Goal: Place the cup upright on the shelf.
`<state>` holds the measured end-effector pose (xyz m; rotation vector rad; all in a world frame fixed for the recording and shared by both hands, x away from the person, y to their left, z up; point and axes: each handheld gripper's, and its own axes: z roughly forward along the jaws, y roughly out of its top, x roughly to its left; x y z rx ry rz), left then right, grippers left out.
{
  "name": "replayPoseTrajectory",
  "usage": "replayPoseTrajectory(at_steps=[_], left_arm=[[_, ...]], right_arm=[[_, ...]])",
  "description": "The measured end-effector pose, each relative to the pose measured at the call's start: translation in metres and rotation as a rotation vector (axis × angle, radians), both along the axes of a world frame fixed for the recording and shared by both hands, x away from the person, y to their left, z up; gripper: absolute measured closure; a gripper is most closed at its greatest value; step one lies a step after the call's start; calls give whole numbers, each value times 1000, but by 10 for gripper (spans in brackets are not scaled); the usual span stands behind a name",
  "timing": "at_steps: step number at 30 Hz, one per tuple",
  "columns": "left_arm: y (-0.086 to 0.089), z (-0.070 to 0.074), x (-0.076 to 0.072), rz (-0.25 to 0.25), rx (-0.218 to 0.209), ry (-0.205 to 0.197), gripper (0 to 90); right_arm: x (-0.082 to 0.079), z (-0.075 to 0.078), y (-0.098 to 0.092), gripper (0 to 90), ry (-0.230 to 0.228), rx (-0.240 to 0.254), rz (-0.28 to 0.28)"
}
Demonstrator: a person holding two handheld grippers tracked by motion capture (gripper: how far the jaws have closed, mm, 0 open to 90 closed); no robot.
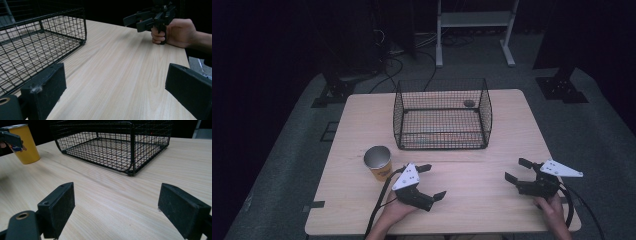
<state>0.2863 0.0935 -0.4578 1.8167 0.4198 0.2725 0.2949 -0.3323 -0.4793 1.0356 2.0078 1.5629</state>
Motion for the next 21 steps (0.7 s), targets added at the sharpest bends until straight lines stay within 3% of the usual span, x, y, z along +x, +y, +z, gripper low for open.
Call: replayPoseTrajectory(at_steps=[10,21], left_arm=[[3,1,0,0,22,-1,28],[14,17,-3,-16,33,-11,29]], right_arm=[[-1,0,2,129,-4,-16,-3],[0,0,1,129,1,-10,-9]])
